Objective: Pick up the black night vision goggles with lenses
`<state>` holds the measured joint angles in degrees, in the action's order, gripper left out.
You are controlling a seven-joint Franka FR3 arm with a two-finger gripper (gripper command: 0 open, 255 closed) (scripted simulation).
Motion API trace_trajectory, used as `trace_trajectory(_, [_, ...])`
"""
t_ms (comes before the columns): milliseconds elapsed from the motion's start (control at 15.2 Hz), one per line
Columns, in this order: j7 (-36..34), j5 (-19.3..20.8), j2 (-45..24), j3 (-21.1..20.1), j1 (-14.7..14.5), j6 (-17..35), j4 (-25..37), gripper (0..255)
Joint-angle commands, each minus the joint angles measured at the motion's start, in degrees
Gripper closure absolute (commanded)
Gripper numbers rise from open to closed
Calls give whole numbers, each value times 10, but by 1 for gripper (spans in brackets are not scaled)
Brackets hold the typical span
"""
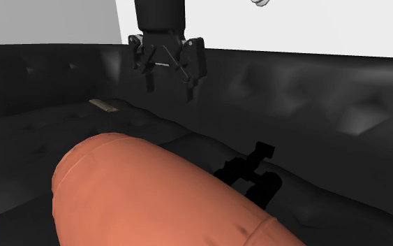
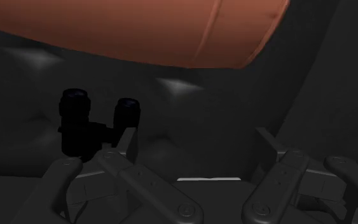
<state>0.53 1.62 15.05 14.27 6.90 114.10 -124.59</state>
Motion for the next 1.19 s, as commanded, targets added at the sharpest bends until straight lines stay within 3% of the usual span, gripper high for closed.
trace_trajectory(0, [9,-6,-40,13,5,11,22,0])
trace_trajectory(528, [51,-48,-200,52,35,46,117,0])
trace_trajectory(1122, [87,-105,-374,68,91,46,254,0])
